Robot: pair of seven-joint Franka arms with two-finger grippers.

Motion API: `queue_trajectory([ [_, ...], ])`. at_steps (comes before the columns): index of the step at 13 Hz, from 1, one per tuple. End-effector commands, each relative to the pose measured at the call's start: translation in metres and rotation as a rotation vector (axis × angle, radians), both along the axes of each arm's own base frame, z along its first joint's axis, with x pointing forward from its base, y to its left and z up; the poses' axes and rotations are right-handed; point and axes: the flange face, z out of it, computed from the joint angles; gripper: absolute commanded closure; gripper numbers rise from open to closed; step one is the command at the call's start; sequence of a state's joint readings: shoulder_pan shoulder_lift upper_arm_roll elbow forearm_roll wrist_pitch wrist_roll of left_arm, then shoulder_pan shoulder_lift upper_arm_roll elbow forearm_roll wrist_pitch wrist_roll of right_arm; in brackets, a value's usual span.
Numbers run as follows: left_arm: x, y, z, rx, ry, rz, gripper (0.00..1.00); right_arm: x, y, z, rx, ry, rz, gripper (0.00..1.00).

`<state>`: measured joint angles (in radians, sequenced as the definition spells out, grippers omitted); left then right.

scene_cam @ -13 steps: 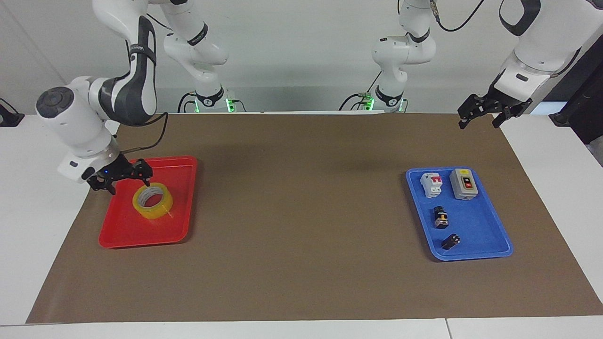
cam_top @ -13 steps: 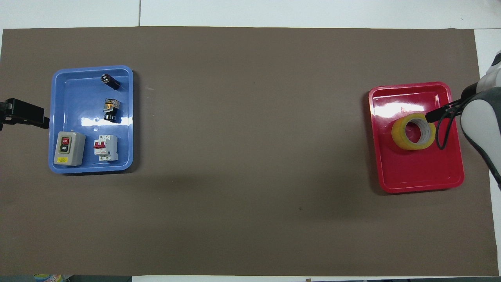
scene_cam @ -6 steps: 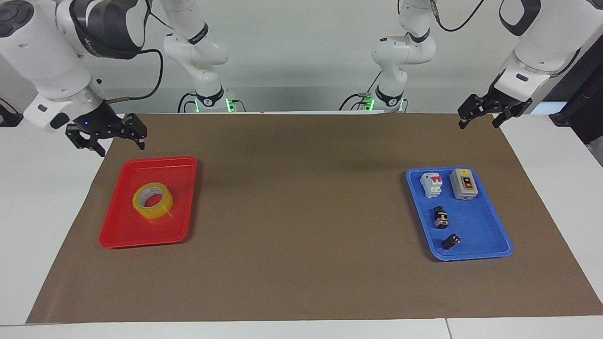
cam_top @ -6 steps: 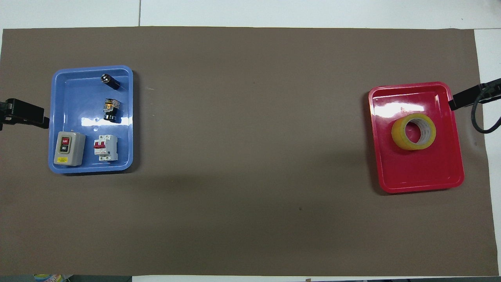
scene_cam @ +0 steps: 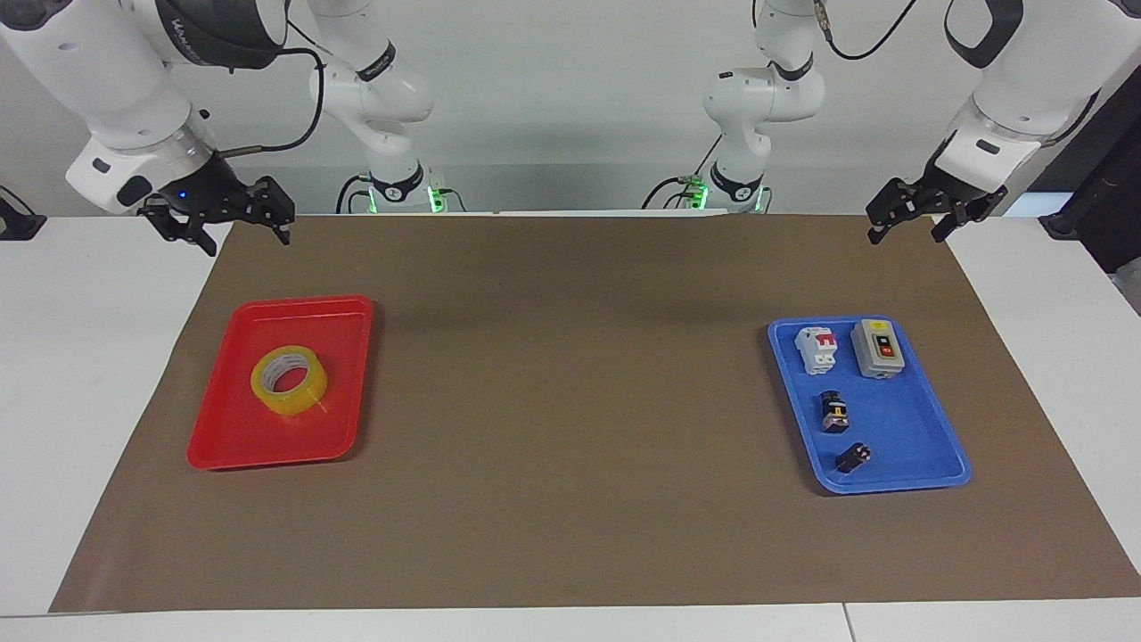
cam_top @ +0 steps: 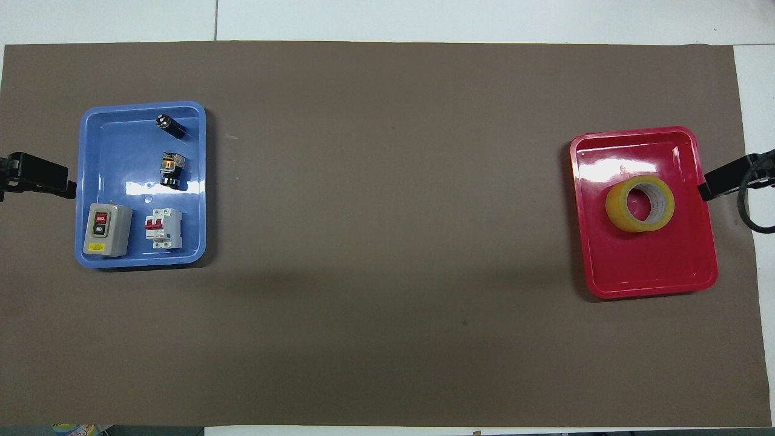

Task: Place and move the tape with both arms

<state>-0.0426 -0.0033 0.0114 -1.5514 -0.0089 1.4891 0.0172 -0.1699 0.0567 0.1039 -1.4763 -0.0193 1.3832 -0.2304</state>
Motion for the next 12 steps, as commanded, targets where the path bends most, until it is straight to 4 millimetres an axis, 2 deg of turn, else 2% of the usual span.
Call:
queue_trajectory([
  [1, -0.007, 0.002, 0.001, -0.013, -0.003, 0.004, 0.00, -0.024, -0.002, -0.002, -0.010, 0.028, -0.017, 0.00],
  [5, -0.007, 0.002, 0.001, -0.013, -0.003, 0.005, 0.00, -0.019, -0.010, 0.003, -0.021, -0.020, -0.015, 0.00],
  [9, -0.007, 0.002, 0.001, -0.013, -0.003, 0.005, 0.00, -0.021, 0.014, 0.003, -0.065, -0.002, 0.029, 0.00],
  [12, -0.007, 0.002, 0.001, -0.013, -0.003, 0.004, 0.00, -0.027, -0.003, 0.002, -0.060, 0.029, -0.008, 0.00],
])
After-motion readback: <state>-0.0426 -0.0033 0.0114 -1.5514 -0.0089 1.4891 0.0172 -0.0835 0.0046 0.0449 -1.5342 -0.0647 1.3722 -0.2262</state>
